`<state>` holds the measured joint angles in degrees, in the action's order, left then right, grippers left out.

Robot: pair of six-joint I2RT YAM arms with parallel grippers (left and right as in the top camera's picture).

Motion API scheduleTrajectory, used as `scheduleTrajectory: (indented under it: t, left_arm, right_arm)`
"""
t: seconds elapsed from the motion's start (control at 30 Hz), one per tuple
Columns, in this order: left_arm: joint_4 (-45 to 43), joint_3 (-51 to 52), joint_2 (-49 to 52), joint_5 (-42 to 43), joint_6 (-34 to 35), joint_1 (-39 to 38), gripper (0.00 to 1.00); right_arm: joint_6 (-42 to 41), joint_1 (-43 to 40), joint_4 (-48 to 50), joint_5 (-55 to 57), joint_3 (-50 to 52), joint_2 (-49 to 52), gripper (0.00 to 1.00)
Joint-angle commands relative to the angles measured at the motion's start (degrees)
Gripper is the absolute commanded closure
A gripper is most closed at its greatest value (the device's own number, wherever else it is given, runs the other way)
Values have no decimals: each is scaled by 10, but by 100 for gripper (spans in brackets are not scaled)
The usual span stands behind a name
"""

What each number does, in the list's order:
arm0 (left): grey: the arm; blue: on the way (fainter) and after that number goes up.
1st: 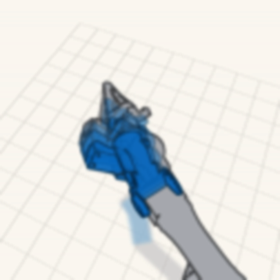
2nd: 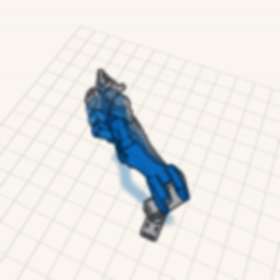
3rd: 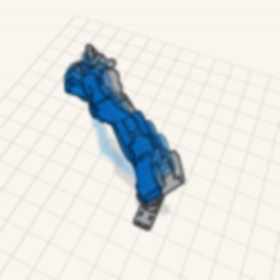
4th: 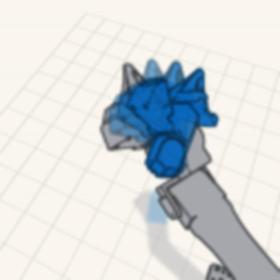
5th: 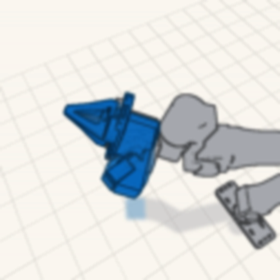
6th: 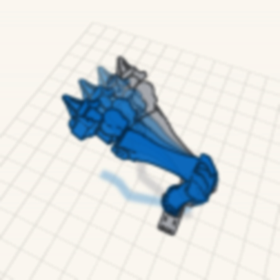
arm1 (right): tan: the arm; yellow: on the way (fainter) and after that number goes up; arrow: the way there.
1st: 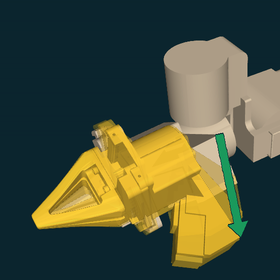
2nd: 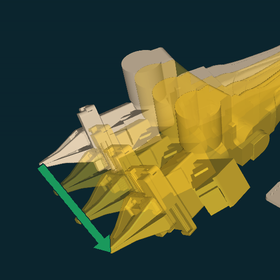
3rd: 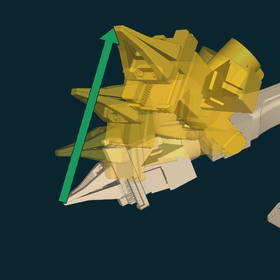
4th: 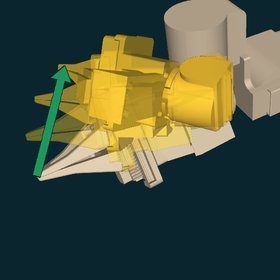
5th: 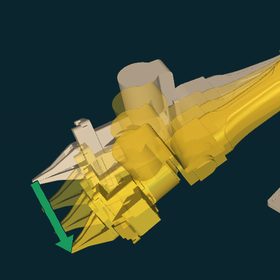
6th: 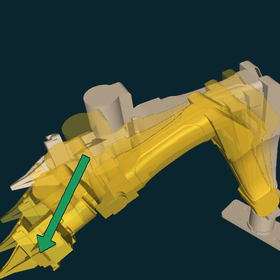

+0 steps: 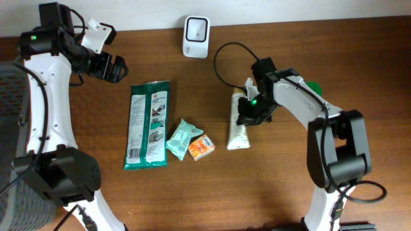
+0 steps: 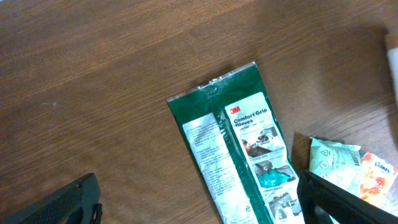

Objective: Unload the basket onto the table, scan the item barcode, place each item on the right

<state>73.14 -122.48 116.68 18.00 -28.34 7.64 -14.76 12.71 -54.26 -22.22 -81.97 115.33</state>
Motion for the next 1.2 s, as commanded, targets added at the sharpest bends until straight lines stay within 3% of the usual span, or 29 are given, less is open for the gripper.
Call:
scheduleTrajectory:
  t: [0.0, 0.1, 0.17, 0.37, 0.4, 0.5, 0.53, 0.6, 0.63, 0.73, 0.87, 1.17]
  left_arm:
    - [0, -4, -5, 2, -9, 2, 1]
    - [0, -4, -5, 2, -9, 0, 1]
    - [0, -4, -5, 2, -9, 0, 1]
    - [0, -4, -5, 2, -9, 0, 1]
    - [0, -4, -5, 2, -9, 0, 1]
    - [0, -4, -5, 2, -9, 0, 1]
    - [0, -4, -5, 2, -9, 0, 1]
    - [0, -4, -5, 2, -9, 0, 1]
    - [0, -4, -5, 2, -9, 0, 1]
    - [0, -4, -5, 2, -9, 0, 1]
    - [0, -4, -5, 2, -9, 0, 1]
    - [0, -4, -5, 2, -9, 0, 1]
  right_arm:
    - [38, 42, -35, 187, -28, -20, 96]
    - [33, 80, -40, 214, -26, 1, 96]
    - [3, 86, -41, 193, -21, 23, 85]
    - [4, 74, -34, 105, -20, 35, 83]
    - [4, 75, -28, 104, -20, 35, 70]
    - [3, 75, -16, 104, -18, 38, 62]
    - [3, 75, -14, 104, -18, 41, 63]
    - [-13, 75, -12, 103, -18, 44, 89]
    - [-21, 75, -10, 102, -18, 44, 96]
    - [19, 74, 16, 23, -28, 31, 96]
    - [208, 74, -16, -210, -101, -62, 96]
    - [189, 35, -28, -402, -108, -212, 96]
